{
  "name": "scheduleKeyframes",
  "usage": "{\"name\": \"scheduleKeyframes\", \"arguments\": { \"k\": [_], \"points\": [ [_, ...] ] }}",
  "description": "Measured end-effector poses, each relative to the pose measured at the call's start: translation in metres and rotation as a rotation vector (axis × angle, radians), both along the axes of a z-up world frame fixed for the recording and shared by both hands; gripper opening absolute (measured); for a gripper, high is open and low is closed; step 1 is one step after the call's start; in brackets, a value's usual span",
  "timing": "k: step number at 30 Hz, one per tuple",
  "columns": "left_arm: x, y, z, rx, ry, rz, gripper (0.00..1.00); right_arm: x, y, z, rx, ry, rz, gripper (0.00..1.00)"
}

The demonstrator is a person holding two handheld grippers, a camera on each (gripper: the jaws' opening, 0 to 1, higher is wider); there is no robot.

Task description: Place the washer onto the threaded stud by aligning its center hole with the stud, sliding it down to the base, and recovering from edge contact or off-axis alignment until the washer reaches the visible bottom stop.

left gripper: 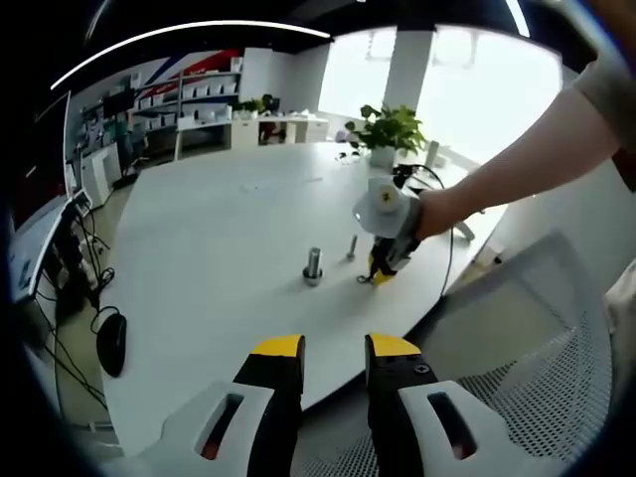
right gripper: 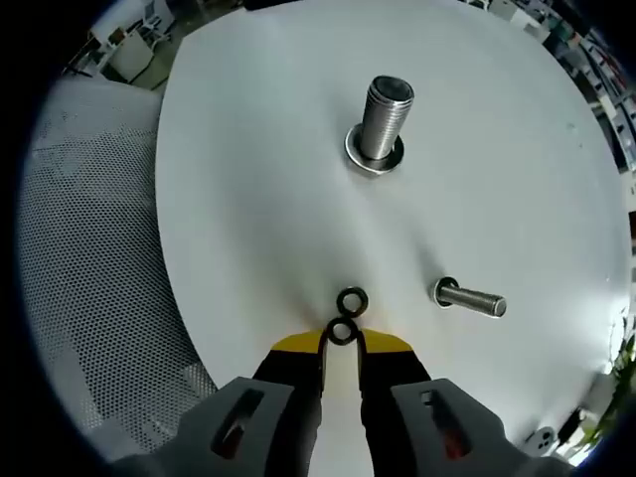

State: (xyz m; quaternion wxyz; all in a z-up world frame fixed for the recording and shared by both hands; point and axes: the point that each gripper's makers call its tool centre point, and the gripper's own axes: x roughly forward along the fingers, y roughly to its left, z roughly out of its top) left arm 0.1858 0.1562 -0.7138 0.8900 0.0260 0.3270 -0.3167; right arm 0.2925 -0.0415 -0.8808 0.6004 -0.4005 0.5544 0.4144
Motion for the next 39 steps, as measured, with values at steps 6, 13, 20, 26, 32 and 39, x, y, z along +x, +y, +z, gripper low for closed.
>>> {"name": "scheduleKeyframes", "arguments": {
  "k": [6,13,20,26,32,39],
  "points": [
    [-0.0008,0.0008,-0.0017,0.003,0.006,0.002,0.22,-0.0004,-0.0014,0.0011,0.037,-0.025,-0.061,0.15],
    [-0.0015,-0.0008,-0.0028,0.005,0.012,-0.006,0.22,-0.0008,-0.0009,0.0019,0.109,-0.021,-0.099,0.17],
    [-0.0023,-0.001,-0.0052,0.011,0.022,-0.006,0.22,0.0017,0.0004,0.0008,0.094,-0.021,-0.084,0.17],
    [-0.0006,0.0002,-0.0041,0.009,0.016,0.001,0.22,0.0051,0.0009,0.0008,0.081,0.006,-0.071,0.15],
    [-0.0003,0.0,-0.0041,0.009,0.016,0.0,0.22,0.0047,0.0021,-0.001,-0.003,0.022,-0.053,0.15],
    [-0.0007,-0.0004,-0.0035,0.006,0.015,-0.002,0.22,0.0068,0.0005,0.0017,0.105,0.039,-0.197,0.14]
  ]
}}
